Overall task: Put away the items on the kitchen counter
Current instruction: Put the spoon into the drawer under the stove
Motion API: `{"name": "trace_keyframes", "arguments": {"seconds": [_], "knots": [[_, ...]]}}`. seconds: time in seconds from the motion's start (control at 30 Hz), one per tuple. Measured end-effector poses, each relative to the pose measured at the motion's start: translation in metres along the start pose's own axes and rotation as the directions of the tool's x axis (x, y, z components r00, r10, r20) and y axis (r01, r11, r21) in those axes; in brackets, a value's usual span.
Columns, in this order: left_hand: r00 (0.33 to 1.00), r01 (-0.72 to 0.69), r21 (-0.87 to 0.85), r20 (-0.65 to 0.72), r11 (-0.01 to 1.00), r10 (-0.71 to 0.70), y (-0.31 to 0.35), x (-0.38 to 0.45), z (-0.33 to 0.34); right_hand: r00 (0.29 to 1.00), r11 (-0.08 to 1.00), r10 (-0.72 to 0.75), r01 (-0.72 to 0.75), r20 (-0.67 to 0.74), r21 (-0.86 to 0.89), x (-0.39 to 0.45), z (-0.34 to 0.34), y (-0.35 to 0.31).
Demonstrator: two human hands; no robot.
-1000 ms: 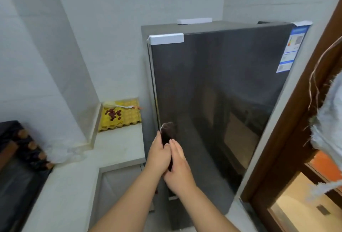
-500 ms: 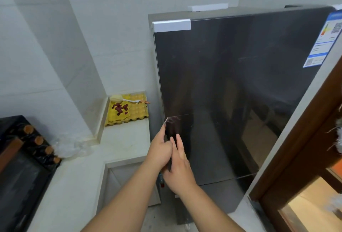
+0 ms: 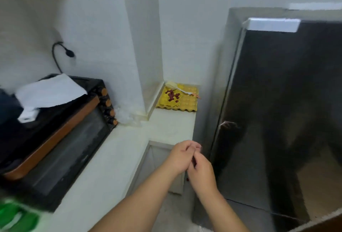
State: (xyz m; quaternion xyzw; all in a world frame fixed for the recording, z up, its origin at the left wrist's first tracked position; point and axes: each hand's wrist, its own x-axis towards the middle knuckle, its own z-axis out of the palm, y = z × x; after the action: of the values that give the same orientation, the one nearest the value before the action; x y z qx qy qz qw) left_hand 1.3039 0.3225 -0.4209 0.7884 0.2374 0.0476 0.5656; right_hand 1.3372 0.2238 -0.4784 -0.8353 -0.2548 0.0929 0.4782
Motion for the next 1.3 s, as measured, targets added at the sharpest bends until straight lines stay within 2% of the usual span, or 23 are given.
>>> {"name": "trace_keyframes", "arguments": {"seconds": [0.13,0.2,0.33,0.4,0.53,0.67,0.73,0.87,0.93,1.03,1.1,1.17,1.3], "knots": [[0.973,0.148,-0.042,-0.170,0.988,-0.153,-0.051,-0.029,-0.037,0.975,0.996,-0.080,0.085,0.208,-0.014,-0.004,0.056,-0.002],[0.932,0.230,-0.070,-0.273,0.971,-0.240,-0.078,-0.058,-0.057,0.927,0.995,-0.100,0.102,0.363,0.012,-0.015,0.091,-0.007],[0.806,0.318,-0.210,-0.453,0.925,-0.380,-0.116,-0.134,-0.087,0.749,0.978,-0.194,0.194,0.633,0.070,-0.055,0.142,-0.033],[0.756,0.321,-0.270,-0.505,0.908,-0.417,-0.127,-0.168,-0.096,0.684,0.965,-0.241,0.245,0.688,0.094,-0.078,0.157,-0.050],[0.666,0.305,-0.332,-0.595,0.892,-0.450,-0.145,-0.233,-0.111,0.571,0.922,-0.355,0.343,0.740,0.177,-0.127,0.179,-0.079],[0.534,0.294,-0.341,-0.716,0.893,-0.450,-0.173,-0.314,-0.126,0.437,0.845,-0.477,0.466,0.763,0.262,-0.196,0.199,-0.114],[0.469,0.276,-0.365,-0.757,0.889,-0.456,-0.190,-0.371,-0.129,0.369,0.810,-0.510,0.509,0.777,0.290,-0.244,0.209,-0.134],[0.411,0.224,-0.426,-0.774,0.876,-0.482,-0.217,-0.483,-0.126,0.276,0.775,-0.516,0.553,0.811,0.306,-0.342,0.229,-0.157],[0.350,0.241,-0.429,-0.798,0.871,-0.490,-0.238,-0.556,-0.123,0.229,0.750,-0.515,0.586,0.826,0.306,-0.408,0.240,-0.167],[0.235,0.329,-0.441,-0.818,0.835,-0.525,-0.262,-0.659,-0.117,0.129,0.714,-0.497,0.622,0.858,0.320,-0.492,0.254,-0.181],[0.112,0.368,-0.484,-0.825,0.794,-0.554,-0.276,-0.739,-0.108,0.019,0.658,-0.496,0.661,0.868,0.361,-0.556,0.264,-0.198],[0.004,0.371,-0.524,-0.825,0.767,-0.566,-0.287,-0.802,-0.100,-0.080,0.601,-0.477,0.697,0.875,0.391,-0.608,0.273,-0.215],[-0.169,0.320,-0.635,-0.768,0.703,-0.617,-0.301,-0.899,-0.081,-0.236,0.536,-0.462,0.694,0.855,0.481,-0.697,0.295,-0.245]]}}
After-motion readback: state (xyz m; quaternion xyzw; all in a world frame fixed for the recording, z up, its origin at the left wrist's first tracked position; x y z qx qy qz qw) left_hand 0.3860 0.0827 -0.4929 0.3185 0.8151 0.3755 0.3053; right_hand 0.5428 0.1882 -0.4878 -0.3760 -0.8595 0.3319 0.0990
